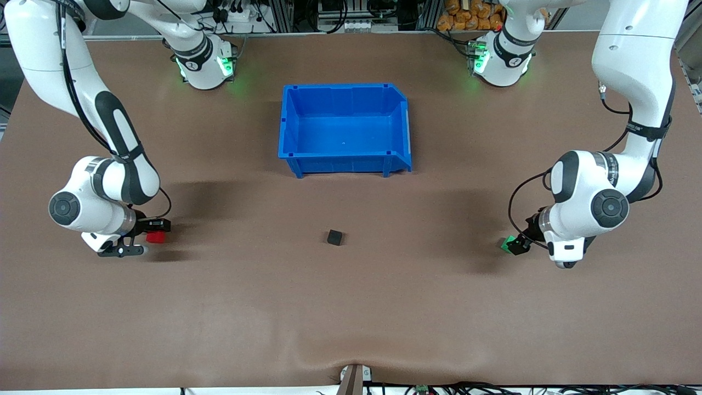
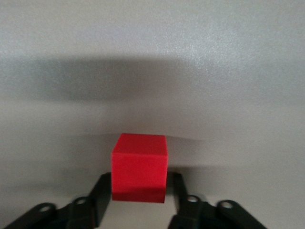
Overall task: Attach green and red cubes to black cube
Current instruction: 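Close the right gripper on the red cube while the left gripper grasps the green cube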
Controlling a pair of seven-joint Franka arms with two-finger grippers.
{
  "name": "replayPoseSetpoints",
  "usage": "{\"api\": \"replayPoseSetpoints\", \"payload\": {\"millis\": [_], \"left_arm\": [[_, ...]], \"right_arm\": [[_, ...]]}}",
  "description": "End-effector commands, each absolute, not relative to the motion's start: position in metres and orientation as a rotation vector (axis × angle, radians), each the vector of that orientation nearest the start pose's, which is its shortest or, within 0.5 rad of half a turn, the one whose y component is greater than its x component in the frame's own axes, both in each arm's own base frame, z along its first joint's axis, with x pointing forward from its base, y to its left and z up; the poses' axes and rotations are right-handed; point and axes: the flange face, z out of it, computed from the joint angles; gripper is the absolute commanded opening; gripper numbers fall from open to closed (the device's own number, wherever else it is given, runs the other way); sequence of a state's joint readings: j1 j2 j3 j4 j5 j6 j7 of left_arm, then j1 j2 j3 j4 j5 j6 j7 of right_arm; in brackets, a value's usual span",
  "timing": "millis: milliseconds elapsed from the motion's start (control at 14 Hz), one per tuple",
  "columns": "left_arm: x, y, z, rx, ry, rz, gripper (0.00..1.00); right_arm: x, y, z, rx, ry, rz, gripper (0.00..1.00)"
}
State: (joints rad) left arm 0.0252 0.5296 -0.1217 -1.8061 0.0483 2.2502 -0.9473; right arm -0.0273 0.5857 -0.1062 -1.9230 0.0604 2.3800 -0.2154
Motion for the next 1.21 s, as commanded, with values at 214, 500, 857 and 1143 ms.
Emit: {"api": "replayPoseSetpoints", "payload": {"millis": [214, 500, 857, 1143], "left_arm": [[0.661, -0.044, 0.228, -2.833, -1.369, 0.083, 1.0], [0.67, -0.039, 0.217, -2.817, -1.451, 0.064, 1.0], [0.668, -0.047, 0.196, -2.819, -1.459, 0.06, 1.0], [0.664, -0.047, 0.191, -2.805, -1.469, 0.079, 0.97]], "right_arm": [[0.622, -0.087, 0.199, -3.121, -0.229, 0.129, 0.03], [0.633, -0.085, 0.212, -3.092, -0.523, 0.086, 0.03], [0.651, -0.075, 0.227, -2.938, -1.135, 0.02, 0.03], [0.672, -0.034, 0.245, -2.736, -1.606, -0.055, 0.03]]}}
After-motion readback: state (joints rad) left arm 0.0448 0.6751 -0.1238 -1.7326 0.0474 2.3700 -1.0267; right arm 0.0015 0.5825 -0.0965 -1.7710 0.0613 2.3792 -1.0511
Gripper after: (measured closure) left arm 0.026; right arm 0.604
